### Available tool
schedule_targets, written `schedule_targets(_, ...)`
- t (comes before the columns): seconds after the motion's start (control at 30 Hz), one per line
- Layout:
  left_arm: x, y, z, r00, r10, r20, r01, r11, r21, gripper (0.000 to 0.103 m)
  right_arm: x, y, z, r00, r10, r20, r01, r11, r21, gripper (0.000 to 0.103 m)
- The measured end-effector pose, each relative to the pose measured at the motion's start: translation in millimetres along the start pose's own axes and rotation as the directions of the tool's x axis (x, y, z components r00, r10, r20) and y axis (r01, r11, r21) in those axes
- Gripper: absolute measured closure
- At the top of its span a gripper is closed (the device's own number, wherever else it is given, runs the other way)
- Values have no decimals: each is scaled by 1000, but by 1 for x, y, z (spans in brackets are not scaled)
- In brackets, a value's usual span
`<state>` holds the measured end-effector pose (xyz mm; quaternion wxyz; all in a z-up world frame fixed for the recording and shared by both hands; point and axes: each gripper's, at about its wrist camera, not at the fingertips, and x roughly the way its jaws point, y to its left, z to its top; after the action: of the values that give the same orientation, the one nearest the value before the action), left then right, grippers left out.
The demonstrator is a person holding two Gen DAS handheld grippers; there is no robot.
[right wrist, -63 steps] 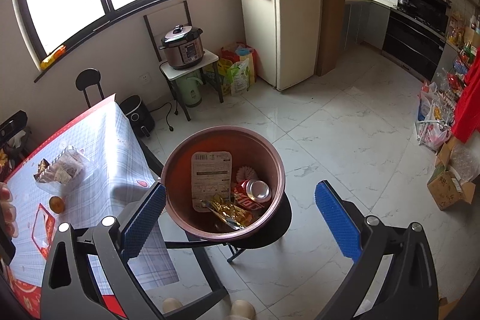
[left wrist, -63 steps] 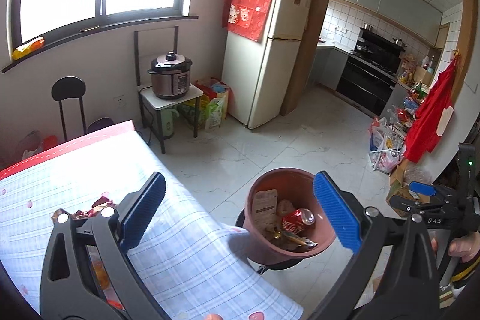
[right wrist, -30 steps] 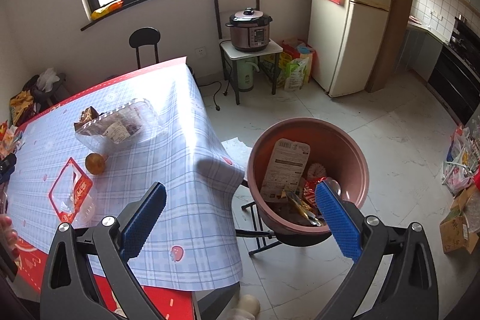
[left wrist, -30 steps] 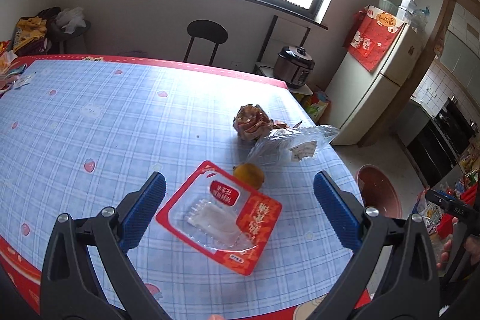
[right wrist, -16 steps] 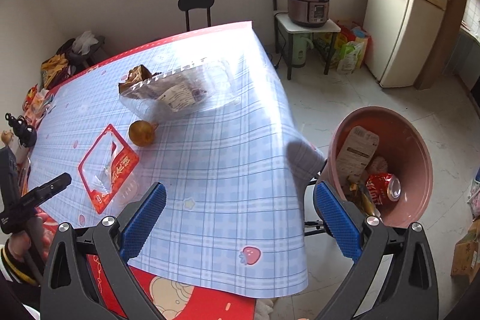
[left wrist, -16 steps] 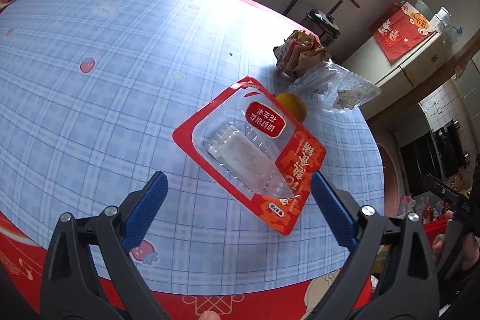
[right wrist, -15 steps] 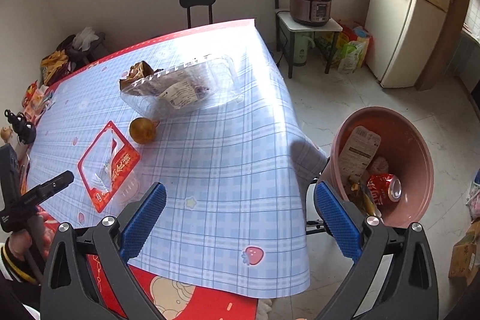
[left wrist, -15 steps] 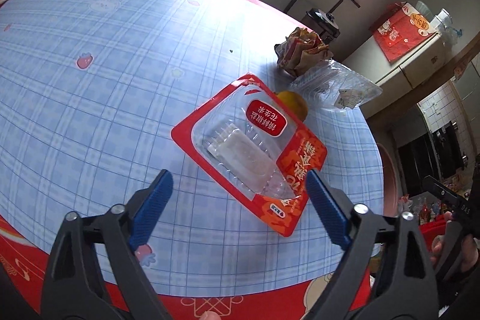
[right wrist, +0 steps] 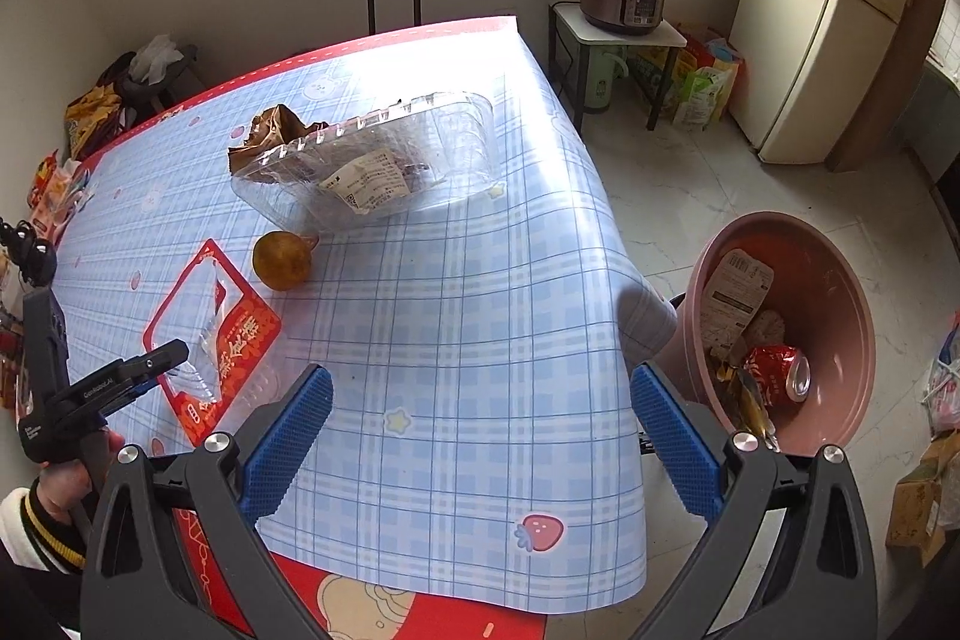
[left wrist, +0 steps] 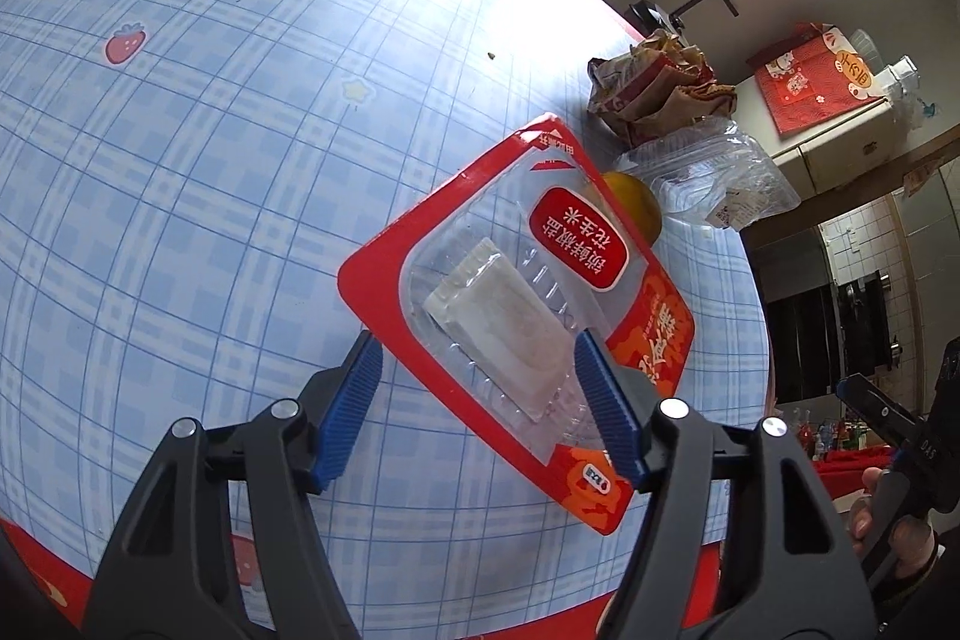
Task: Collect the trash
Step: 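Grasp the red-and-white snack tray package with the left gripper while the right gripper approaches the orange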
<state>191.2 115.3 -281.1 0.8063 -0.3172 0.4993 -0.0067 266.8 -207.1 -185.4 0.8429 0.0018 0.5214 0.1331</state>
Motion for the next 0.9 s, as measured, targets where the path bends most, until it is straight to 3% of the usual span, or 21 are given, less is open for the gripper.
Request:
schedule_targets(0.2,12,-5,5,1000,-10,-16,10,1000,20,47,12,3,1,999,38,-34,-37,999,36,5)
schedule_targets(0.33,17,-1,3,999,-23,-37,23,1000,14,61,16,8,2,998,46,-43,-44,998,34,5)
schedule_targets(0.57,21,0,4,998,-43,-35,44,999,16,53,21,22,8,998,53,-42,-53,999,0,5)
schedule_targets(0.7,25,-5,7,999,-35,-28,36,999,41,55,21,31,12,998,57,-37,-59,998,-33,5)
schedule_targets(0.8,25,-3,8,999,-19,-28,20,999,46,65,22,36,13,997,67,-33,-68,996,-48,5)
schedule_targets(0.87,22,3,8,999,-24,-27,25,999,35,85,24,38,14,996,78,-31,-79,995,-53,5)
schedule_targets(0.9,20,6,7,1000,-4,-23,5,999,40,86,25,40,15,996,83,-30,-85,995,-55,5)
